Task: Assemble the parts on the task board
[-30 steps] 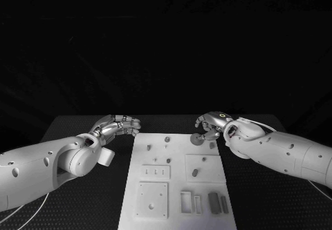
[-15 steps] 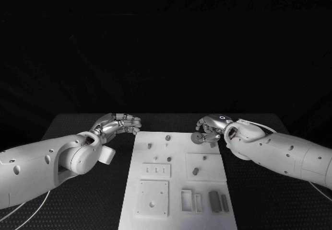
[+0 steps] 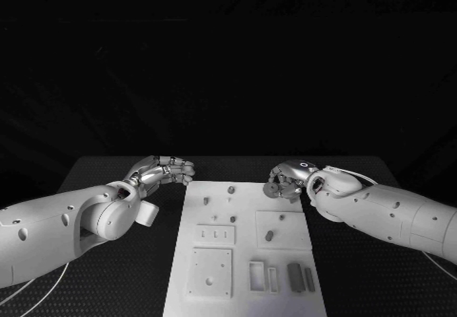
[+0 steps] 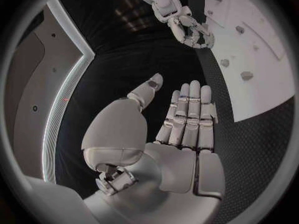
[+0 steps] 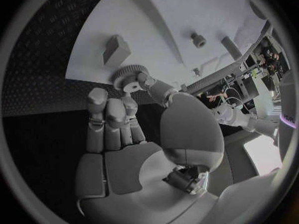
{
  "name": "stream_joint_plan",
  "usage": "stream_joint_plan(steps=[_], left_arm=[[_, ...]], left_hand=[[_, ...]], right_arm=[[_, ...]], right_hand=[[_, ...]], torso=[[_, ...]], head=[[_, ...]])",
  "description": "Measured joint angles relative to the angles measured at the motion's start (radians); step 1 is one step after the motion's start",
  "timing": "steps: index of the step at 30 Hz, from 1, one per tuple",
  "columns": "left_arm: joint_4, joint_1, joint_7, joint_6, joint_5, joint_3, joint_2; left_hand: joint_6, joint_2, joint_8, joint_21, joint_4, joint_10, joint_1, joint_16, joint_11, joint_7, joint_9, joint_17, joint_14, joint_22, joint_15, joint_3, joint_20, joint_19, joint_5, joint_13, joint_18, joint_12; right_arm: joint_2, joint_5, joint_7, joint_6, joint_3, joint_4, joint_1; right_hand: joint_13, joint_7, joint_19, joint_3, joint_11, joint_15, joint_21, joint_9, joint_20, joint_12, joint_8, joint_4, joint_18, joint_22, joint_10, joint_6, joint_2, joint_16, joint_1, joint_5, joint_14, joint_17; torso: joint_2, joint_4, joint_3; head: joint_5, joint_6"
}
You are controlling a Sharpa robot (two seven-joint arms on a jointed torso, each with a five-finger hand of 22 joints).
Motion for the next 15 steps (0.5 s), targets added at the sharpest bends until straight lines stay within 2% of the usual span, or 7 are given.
stream_joint_plan(steps=[15], left_arm=[[0.002, 0.0, 0.0, 0.0, 0.0, 0.0, -0.002]], left_hand=[[0.0, 0.0, -0.005, 0.0, 0.0, 0.0, 0.0, 0.0, 0.0, 0.0, 0.0, 0.001, 0.0, 0.0, 0.0, 0.0, 0.0, 0.0, 0.0, 0.0, 0.0, 0.0]], right_arm=[[0.012, -0.001, 0.007, 0.026, 0.004, -0.021, 0.001]], right_hand=[[-0.003, 0.0, -0.002, 0.011, -0.001, -0.003, 0.007, 0.004, 0.002, 0.0, 0.005, 0.006, 0.0, 0.0, 0.0, 0.0, 0.004, 0.0, -0.011, 0.0, 0.004, 0.005]], torso=[[0.0, -0.0013, 0.0006]], head=[[0.002, -0.007]])
